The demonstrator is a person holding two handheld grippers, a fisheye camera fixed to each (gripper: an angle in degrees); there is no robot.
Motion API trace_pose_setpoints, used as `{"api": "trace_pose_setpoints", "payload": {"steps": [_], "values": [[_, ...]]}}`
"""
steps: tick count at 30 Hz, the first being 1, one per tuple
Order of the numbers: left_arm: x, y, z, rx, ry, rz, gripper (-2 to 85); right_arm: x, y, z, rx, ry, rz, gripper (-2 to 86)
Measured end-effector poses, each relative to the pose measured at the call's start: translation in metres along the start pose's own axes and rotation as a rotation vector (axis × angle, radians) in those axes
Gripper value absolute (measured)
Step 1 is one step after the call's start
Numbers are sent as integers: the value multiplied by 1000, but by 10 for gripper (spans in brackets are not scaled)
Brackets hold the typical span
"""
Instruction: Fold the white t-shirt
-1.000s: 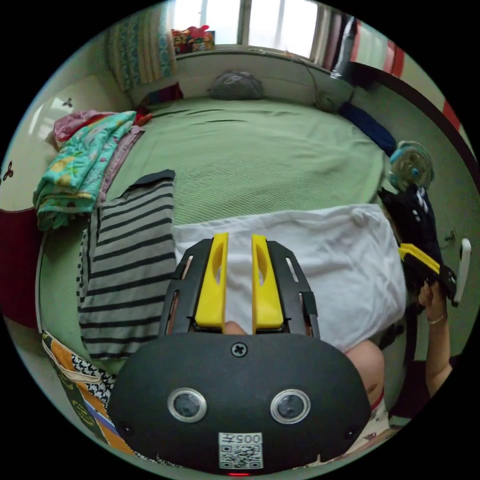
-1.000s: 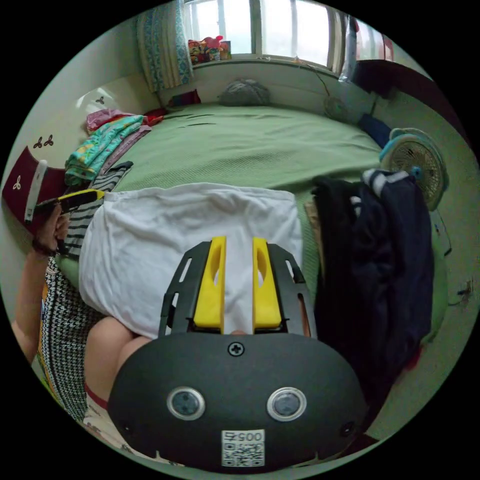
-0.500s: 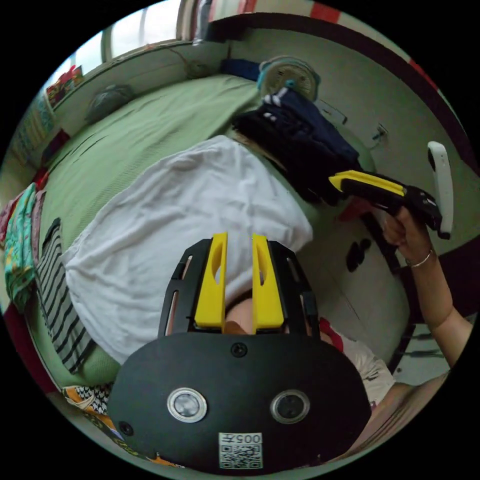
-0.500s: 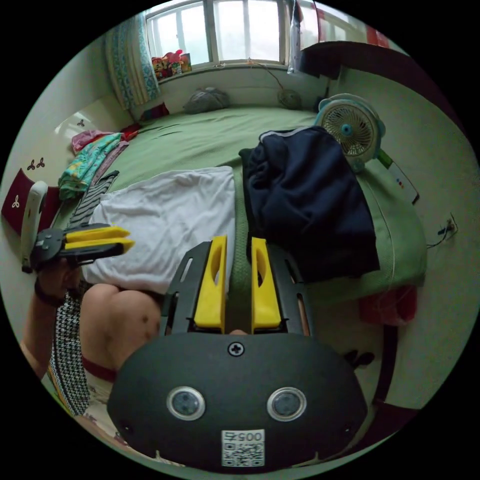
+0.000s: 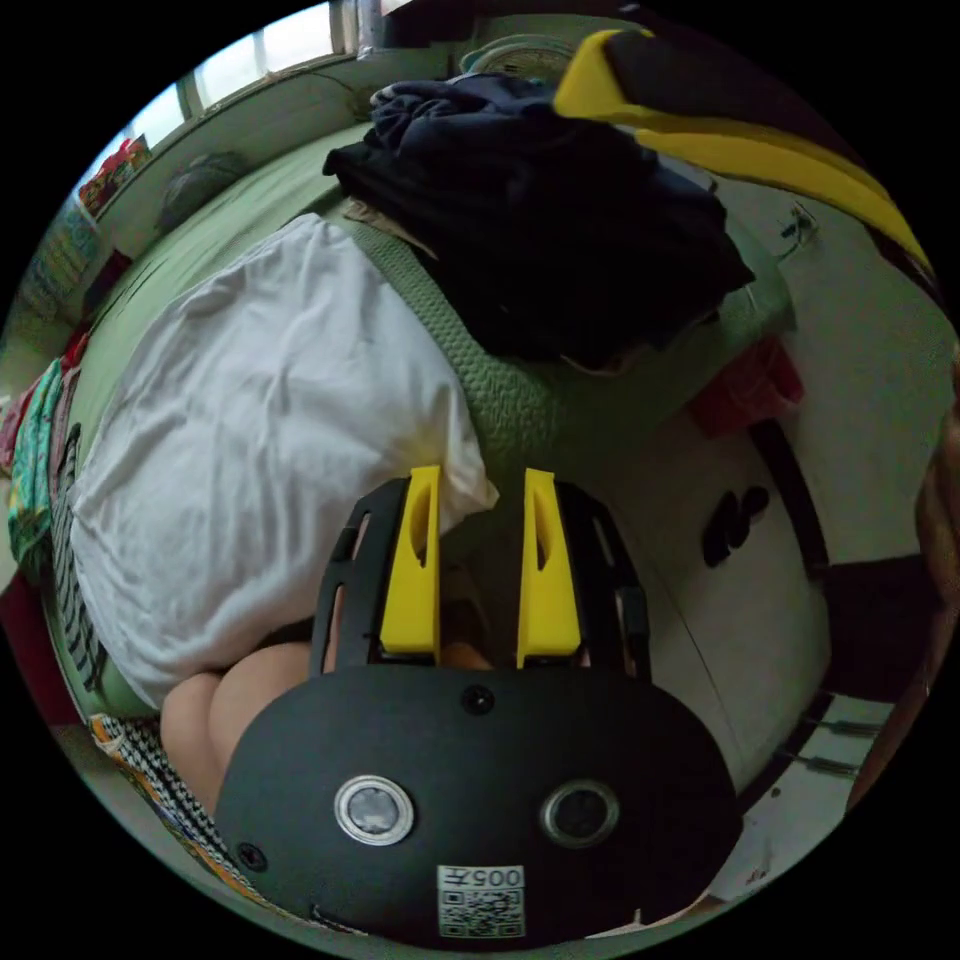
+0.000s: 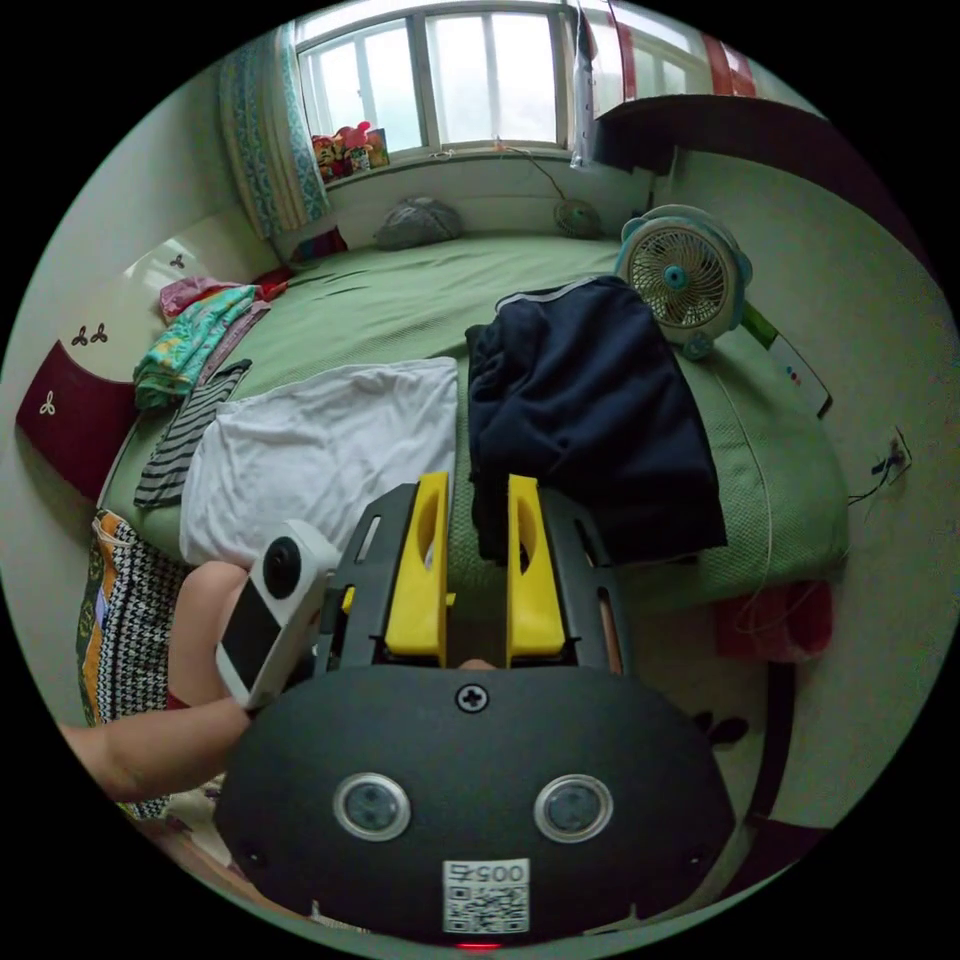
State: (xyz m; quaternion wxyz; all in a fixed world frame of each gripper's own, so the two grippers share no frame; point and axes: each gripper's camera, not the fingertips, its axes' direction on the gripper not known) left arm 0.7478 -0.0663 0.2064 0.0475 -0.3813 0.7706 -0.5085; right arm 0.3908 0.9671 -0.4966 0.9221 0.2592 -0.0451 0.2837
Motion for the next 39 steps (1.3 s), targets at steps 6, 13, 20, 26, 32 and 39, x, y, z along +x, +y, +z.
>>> {"api": "trace_pose_setpoints", "payload": {"steps": [6,13,20,26,32,39], "values": [[12,9,4,44,-57,-1,88,2,-3,3,-14,-15,13,88],[-24,18,-20,-12,187,-1,31,-15,-21,9,-32,18,-37,98],[-67,42,-57,49,266,-52,30,-46,-58,0,49,136,-131,119],[-93,57,-76,65,316,-84,32,-64,-95,5,82,9,-149,112],[-108,77,-94,78,307,-80,33,-53,-151,86,-158,-103,-20,134],[-126,97,-114,97,299,-84,32,-68,-190,158,-296,-63,22,142]]}}
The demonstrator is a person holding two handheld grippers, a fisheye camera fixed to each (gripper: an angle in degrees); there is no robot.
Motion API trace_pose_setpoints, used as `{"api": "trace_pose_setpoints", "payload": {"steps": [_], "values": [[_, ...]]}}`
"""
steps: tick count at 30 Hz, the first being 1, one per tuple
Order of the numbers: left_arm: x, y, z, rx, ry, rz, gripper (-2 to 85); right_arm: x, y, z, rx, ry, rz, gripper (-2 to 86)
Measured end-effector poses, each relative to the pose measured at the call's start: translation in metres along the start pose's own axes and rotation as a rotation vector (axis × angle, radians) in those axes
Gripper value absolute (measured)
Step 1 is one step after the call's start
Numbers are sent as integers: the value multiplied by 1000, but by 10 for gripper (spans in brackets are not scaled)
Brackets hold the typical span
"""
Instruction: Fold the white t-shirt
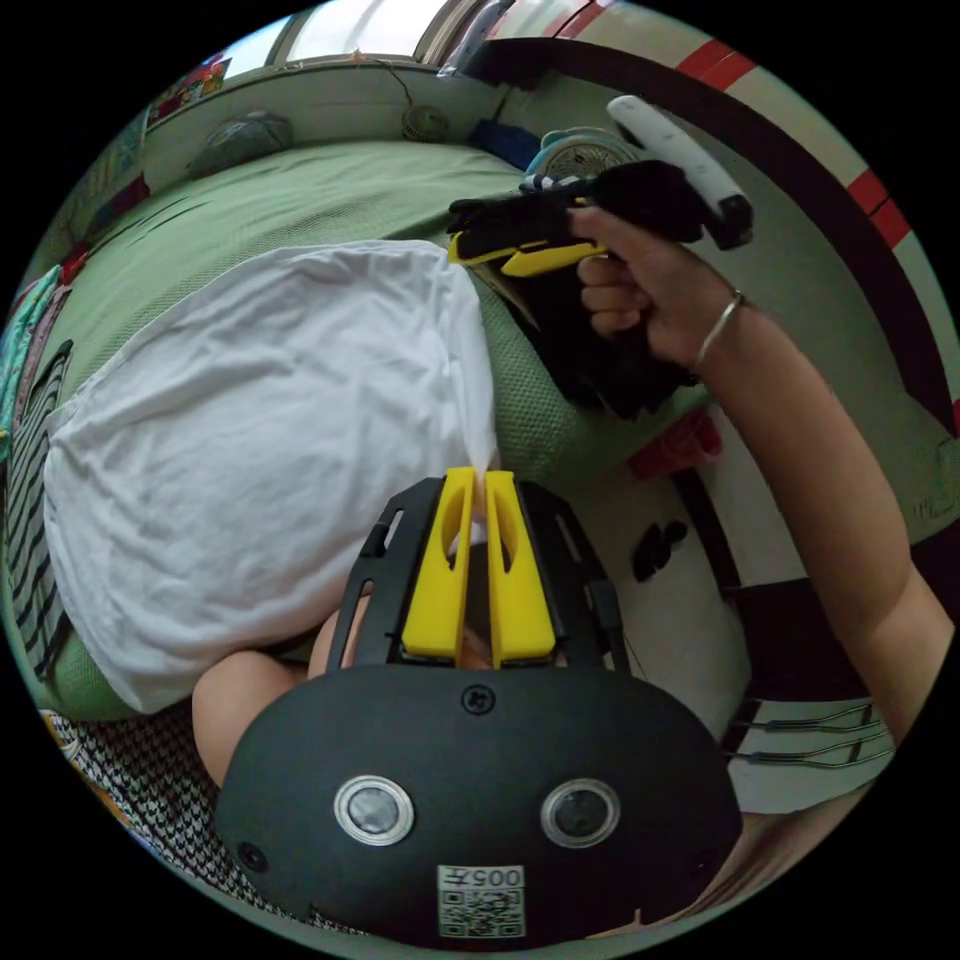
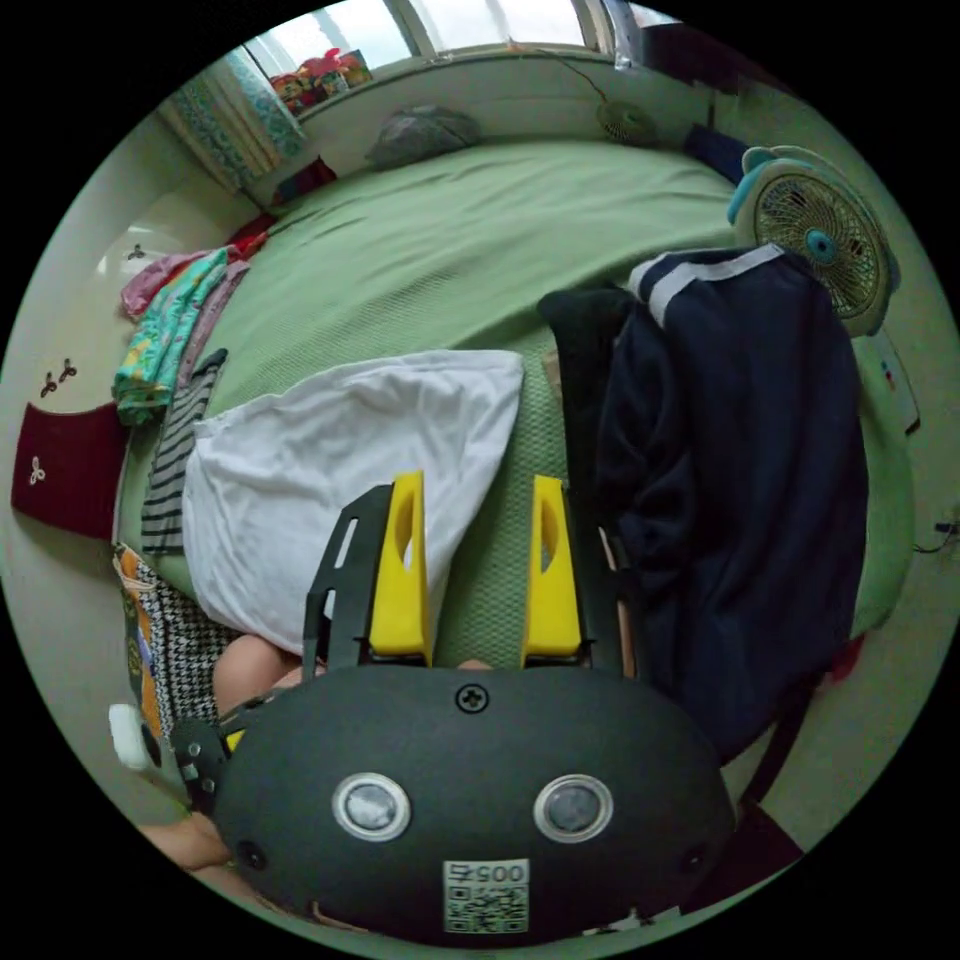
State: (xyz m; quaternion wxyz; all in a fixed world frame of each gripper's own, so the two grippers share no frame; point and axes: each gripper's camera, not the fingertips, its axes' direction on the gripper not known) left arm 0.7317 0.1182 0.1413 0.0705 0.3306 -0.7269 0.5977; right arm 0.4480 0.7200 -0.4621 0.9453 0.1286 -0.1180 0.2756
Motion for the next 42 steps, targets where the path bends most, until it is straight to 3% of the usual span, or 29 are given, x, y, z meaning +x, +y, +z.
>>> {"api": "trace_pose_setpoints", "payload": {"steps": [9,19,27,34,42], "values": [[-31,24,-36,5,32,-41,33,4,-40,54,-25,-112,196,101],[-54,48,-87,24,54,-30,31,-29,-62,68,33,-115,213,11],[-74,78,-149,62,21,-20,27,-110,-56,58,99,95,11,-8],[-112,119,-227,130,-23,-69,25,-188,-47,35,177,54,-79,-7],[-182,180,-312,205,-92,-234,20,-339,-41,49,194,-8,-276,-6]]}}
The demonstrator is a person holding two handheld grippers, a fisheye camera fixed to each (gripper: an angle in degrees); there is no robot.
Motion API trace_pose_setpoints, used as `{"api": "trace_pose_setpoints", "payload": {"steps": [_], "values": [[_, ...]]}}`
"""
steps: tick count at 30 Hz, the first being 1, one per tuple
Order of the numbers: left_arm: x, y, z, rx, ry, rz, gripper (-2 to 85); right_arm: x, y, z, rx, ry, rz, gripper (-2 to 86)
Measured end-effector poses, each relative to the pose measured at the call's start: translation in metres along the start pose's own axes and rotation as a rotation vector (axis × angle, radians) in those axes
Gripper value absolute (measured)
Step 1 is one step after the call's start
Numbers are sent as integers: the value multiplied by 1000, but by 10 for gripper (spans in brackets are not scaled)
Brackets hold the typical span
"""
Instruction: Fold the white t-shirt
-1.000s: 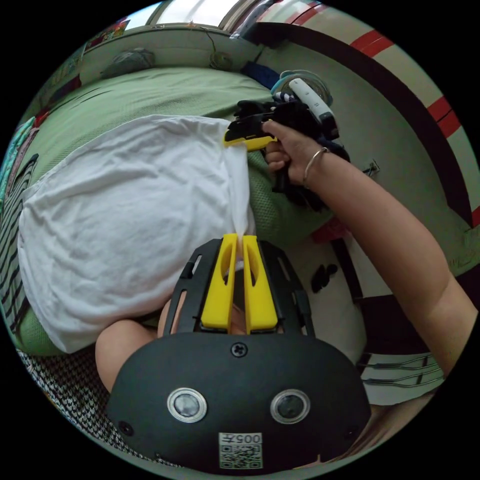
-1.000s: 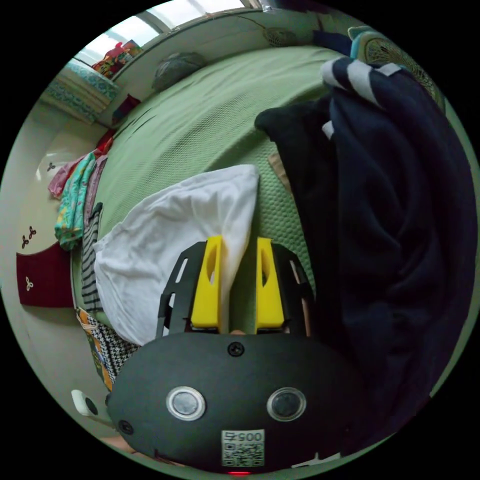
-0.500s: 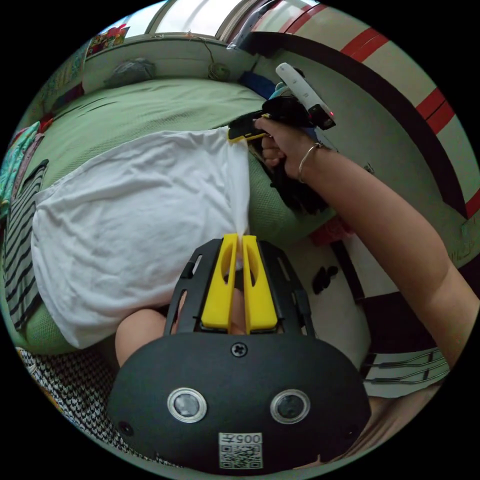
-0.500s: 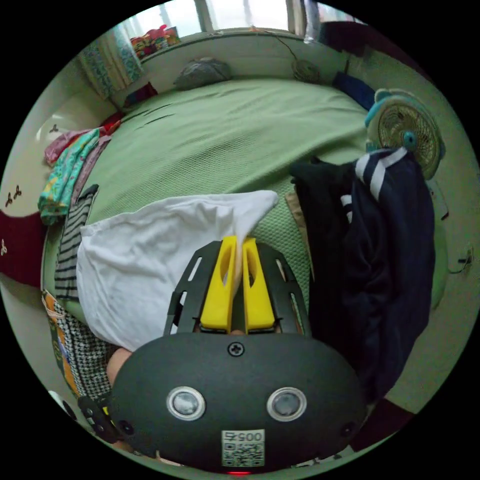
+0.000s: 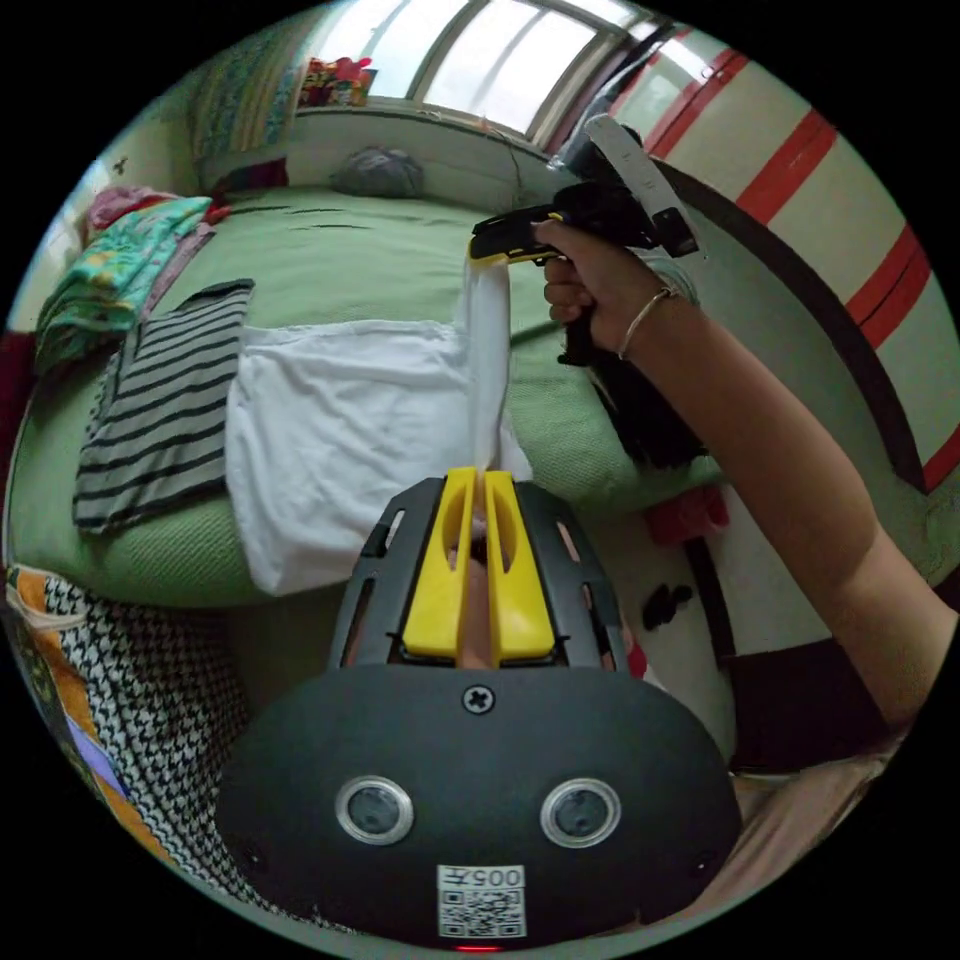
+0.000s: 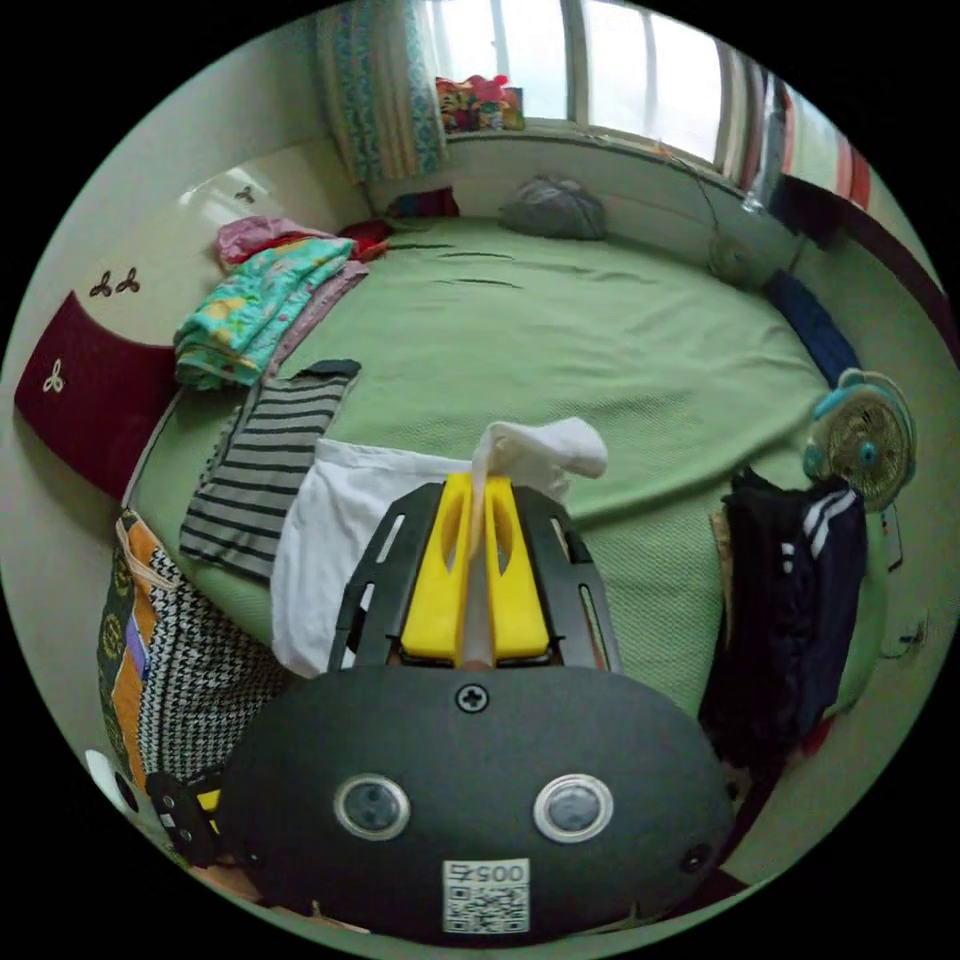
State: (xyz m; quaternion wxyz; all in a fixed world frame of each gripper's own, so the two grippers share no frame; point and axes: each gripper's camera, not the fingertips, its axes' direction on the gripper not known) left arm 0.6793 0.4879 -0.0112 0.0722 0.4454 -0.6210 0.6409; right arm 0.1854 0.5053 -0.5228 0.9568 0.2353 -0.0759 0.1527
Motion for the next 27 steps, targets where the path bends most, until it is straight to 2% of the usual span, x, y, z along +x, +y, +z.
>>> {"api": "trace_pose_setpoints", "payload": {"steps": [3,7,11,17,23,27], "values": [[-37,10,-23,8,-62,-80,20,-59,-7,25,-13,-20,-85,0],[-94,17,-15,-82,-178,-243,18,-112,-11,70,-71,-106,-138,29],[-134,23,-3,-156,-170,-318,17,-126,-2,91,-72,-313,-89,66],[-150,27,-16,-168,-173,-299,16,-109,49,86,-40,-116,-287,65],[-157,22,-47,-125,-108,-277,15,-69,120,86,-110,-66,-300,74],[-146,9,-75,-79,-151,-217,13,-71,165,86,-159,-51,-317,110]]}}
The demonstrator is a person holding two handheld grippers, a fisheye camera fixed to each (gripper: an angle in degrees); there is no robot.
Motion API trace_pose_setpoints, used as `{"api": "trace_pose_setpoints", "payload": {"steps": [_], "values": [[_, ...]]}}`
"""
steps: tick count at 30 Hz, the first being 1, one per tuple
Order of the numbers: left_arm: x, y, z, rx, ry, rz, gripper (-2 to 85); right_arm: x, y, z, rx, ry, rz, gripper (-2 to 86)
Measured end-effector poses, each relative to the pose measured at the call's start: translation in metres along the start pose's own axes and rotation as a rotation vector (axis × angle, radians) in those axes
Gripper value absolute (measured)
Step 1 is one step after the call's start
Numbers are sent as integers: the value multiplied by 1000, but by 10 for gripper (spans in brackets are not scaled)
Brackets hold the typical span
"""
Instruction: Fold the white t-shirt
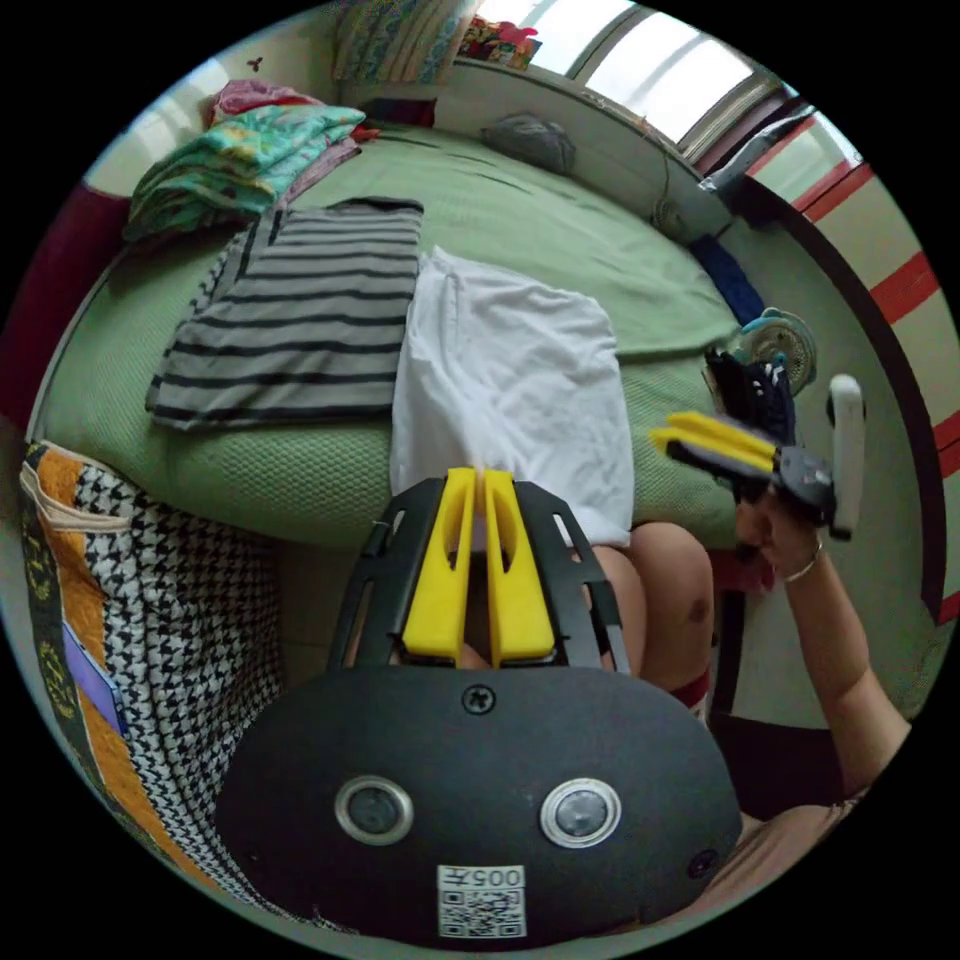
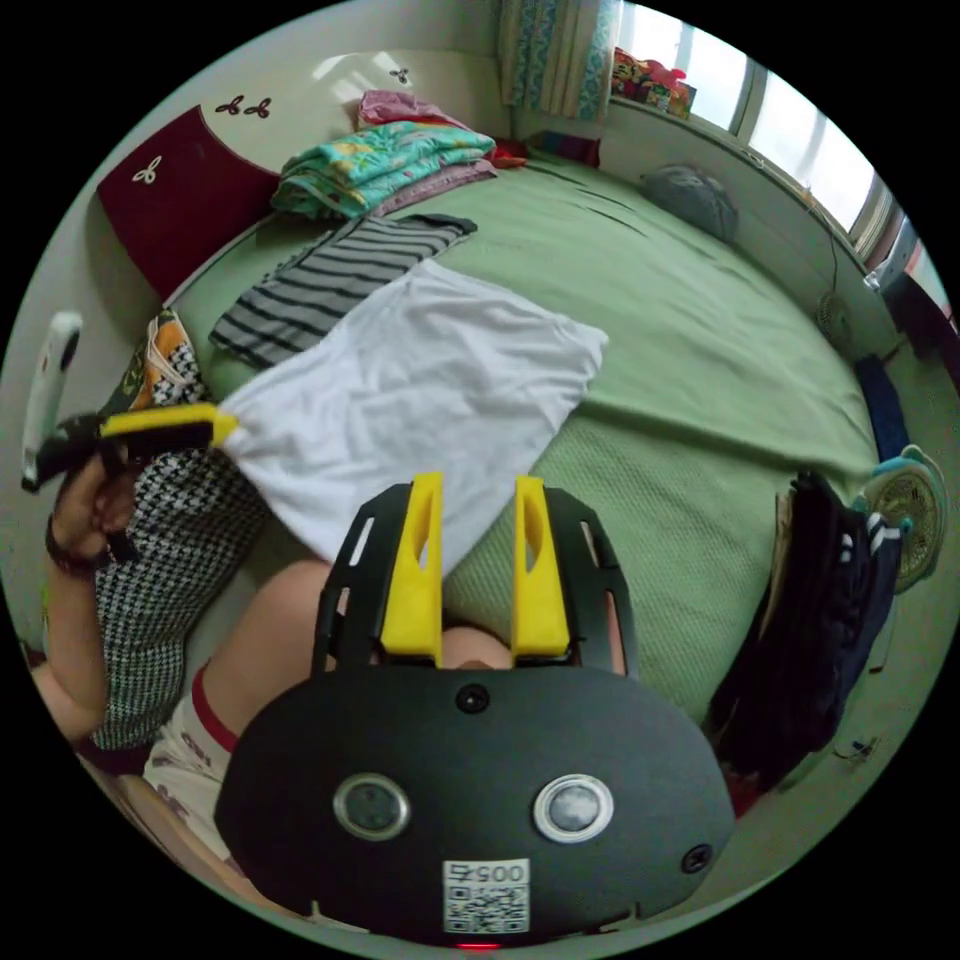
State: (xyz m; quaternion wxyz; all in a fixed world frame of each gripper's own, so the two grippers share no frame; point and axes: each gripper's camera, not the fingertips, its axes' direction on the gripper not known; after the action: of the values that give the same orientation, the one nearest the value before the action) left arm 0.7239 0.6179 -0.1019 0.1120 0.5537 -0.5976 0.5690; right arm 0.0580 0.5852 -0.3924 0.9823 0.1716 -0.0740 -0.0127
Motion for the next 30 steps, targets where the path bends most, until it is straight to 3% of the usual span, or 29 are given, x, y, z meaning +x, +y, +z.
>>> {"api": "trace_pose_setpoints", "payload": {"steps": [8,13,20,30], "values": [[32,-17,-55,73,-51,108,9,-66,49,19,36,-64,-2,143],[42,-12,-66,90,-85,142,9,-88,54,54,79,133,163,133],[16,5,-57,58,-116,105,6,-62,63,77,30,97,346,52],[-54,40,11,-85,-197,-93,0,-49,65,75,-84,28,300,-6]]}}
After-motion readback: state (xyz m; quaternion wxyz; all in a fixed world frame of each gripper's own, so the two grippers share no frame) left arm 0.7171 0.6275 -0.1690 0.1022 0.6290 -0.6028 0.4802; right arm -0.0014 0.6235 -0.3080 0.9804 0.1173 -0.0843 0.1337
